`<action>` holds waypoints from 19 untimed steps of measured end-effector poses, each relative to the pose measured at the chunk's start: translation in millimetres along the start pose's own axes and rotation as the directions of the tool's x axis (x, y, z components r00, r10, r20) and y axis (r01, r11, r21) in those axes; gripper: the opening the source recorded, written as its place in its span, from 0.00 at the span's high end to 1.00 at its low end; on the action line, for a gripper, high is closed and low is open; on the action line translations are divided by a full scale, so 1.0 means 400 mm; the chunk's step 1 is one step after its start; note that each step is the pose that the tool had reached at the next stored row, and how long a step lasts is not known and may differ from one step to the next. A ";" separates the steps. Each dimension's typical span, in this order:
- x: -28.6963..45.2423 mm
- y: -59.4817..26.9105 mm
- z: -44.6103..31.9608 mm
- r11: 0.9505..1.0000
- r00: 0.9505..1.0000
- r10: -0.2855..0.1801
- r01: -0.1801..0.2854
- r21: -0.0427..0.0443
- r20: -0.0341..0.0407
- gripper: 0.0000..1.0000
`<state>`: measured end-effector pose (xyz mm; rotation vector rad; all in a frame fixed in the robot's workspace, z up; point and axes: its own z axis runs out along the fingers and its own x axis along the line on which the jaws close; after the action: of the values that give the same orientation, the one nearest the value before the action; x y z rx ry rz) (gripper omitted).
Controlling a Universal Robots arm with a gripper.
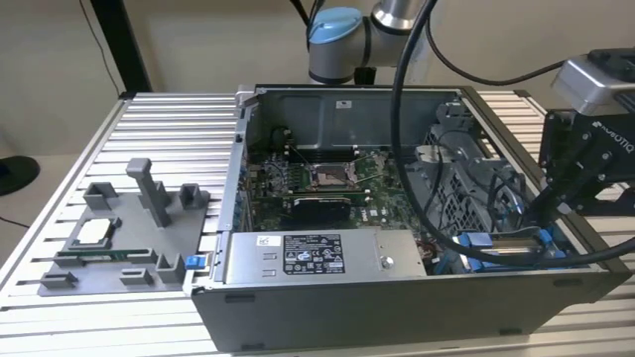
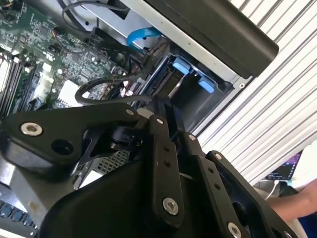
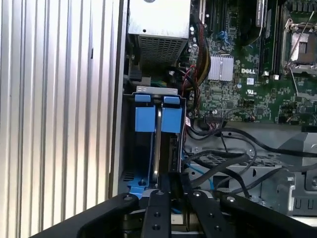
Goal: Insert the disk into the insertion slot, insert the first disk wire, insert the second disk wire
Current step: 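Insert the first disk wire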
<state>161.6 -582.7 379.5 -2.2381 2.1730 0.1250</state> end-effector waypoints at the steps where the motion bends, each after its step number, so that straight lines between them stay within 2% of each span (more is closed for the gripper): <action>1: 0.000 0.000 0.004 1.000 1.000 0.000 0.000 0.000 0.000 1.00; 5: 0.002 0.000 0.023 1.000 1.000 0.000 0.000 0.000 0.000 1.00; 19: 0.002 -0.001 0.028 1.000 1.000 0.000 0.000 -0.003 0.000 1.00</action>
<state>161.4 -582.6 368.1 -2.2390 2.1743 0.1286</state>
